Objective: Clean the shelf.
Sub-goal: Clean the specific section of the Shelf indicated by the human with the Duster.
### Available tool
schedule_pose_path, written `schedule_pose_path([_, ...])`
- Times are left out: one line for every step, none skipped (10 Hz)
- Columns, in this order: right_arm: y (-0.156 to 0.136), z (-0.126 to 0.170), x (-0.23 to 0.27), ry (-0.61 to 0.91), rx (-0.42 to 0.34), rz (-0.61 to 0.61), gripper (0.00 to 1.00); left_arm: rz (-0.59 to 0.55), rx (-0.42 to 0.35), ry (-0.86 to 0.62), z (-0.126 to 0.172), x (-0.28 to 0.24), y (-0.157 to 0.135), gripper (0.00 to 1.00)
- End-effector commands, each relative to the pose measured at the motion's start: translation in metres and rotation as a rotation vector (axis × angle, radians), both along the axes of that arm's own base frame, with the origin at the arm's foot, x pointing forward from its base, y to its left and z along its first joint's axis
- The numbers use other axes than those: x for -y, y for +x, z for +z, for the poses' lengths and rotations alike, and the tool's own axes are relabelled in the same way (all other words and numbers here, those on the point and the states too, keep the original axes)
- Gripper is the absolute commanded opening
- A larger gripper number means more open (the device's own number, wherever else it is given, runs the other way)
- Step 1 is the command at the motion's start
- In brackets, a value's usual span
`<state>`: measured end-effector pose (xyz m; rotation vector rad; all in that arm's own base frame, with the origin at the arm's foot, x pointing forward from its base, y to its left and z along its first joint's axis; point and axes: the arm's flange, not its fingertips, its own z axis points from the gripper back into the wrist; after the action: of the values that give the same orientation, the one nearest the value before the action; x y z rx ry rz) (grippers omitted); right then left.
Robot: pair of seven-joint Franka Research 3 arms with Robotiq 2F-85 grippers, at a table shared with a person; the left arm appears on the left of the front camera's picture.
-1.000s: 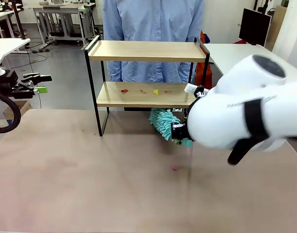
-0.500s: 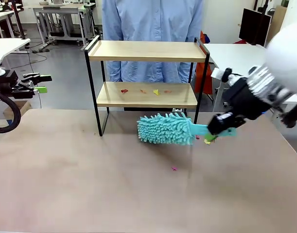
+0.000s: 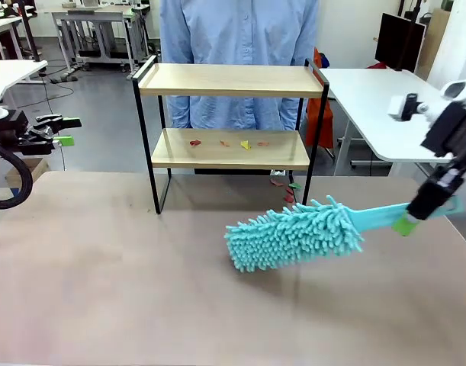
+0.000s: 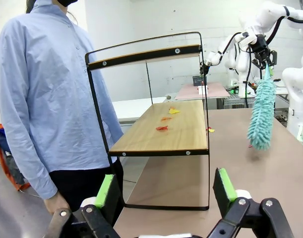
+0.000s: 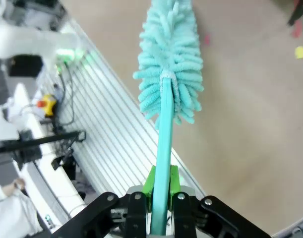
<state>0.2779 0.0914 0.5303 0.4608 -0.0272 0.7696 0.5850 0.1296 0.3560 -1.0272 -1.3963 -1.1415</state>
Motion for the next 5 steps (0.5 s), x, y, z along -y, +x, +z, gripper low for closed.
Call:
schedule_pose_path([-0.034,0.031,0.01,-0.07,0.06,0.053,0.12,0.001,0.008,0.002,0.003,0.0,0.0,1.0])
schedule_pose_path([-0.047,0.039,0.014,-0.091,0.062,0.052,0.12,0.001,0.008,0.002,0.003,0.0,0.0,1.0])
schedule_pose_path([-0.05,0.037,0.013,-0.11,0.067,0.043,0.12,0.001,0.008,0.002,0.003,0.0,0.0,1.0])
schedule_pose_path([-0.046,0.03,0.006,-0.084,0.091,0.041,0.12,0.001,0.008,0.002,0.003,0.0,0.0,1.0])
schedule_pose_path([-0.05,0.039,0.011,-0.074,0.055,0.064,0.12,0.001,0.008,0.002,0.003,0.0,0.0,1.0])
